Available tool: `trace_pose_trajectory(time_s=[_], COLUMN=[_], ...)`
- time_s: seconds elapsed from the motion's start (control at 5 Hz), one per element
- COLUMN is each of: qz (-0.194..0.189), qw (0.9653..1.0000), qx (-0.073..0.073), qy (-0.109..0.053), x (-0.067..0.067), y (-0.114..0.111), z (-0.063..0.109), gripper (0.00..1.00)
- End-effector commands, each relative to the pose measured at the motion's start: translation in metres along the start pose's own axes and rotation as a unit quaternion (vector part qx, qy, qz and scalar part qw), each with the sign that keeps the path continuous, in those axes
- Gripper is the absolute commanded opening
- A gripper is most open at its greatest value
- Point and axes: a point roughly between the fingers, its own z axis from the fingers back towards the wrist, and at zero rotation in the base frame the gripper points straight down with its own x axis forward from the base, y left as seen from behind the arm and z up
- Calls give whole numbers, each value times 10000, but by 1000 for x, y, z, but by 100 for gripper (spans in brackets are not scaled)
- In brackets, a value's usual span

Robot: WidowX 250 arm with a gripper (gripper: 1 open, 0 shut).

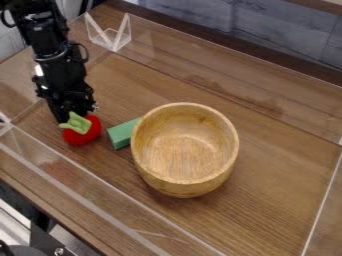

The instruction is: Move the red fruit to the right

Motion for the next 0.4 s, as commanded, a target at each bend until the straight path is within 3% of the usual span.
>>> trace_pose_trajectory(time_s=[0.0,0.2], qz=[61,116], qw=[9998,9997], qx=[70,56], qy=[-155,-221], x=[11,17], y=[-6,-14], z=[9,25], gripper=[0,0])
